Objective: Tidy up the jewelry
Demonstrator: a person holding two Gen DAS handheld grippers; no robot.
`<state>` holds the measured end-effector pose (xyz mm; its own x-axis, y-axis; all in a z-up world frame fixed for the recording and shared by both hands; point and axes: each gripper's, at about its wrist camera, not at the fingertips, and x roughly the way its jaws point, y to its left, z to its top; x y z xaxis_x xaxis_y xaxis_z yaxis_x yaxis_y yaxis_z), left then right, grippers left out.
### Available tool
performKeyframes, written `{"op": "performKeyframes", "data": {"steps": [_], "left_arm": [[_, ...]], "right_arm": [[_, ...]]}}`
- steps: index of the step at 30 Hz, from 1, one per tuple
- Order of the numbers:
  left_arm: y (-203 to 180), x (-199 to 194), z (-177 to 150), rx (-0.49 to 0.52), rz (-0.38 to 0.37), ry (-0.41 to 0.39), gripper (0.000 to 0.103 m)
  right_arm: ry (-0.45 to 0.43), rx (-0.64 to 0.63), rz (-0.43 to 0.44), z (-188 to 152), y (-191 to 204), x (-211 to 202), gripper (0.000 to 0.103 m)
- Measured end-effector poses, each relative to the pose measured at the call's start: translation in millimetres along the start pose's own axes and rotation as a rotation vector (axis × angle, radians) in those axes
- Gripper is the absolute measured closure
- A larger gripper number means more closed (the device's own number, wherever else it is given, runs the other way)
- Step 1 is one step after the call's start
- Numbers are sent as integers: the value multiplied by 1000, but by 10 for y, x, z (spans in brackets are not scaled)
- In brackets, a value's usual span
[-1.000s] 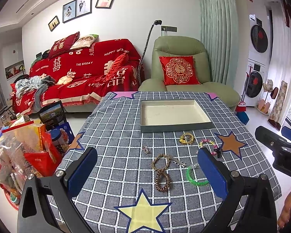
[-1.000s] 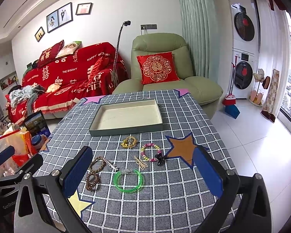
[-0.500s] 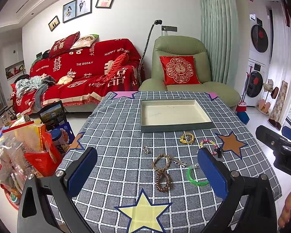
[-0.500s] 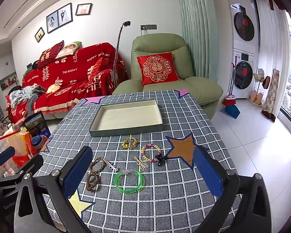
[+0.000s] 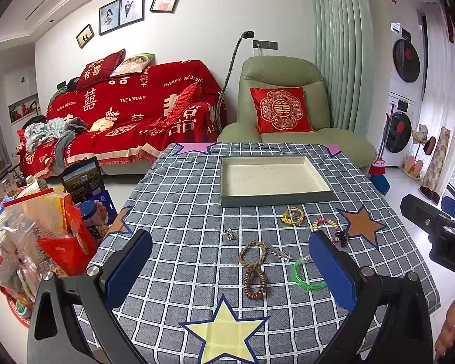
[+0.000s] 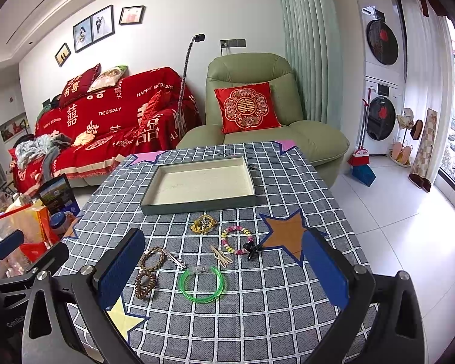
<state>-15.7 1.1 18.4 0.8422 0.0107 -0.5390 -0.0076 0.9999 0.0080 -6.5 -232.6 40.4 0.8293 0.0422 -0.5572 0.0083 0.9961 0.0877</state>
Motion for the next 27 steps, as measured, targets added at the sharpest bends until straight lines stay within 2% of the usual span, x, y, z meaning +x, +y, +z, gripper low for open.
{"op": "performKeyframes", "data": {"steps": [27], "left_arm": [[0, 9, -5, 0, 2, 3, 0]], "right_arm": [[-14, -6, -1, -4, 8, 2, 0]]}}
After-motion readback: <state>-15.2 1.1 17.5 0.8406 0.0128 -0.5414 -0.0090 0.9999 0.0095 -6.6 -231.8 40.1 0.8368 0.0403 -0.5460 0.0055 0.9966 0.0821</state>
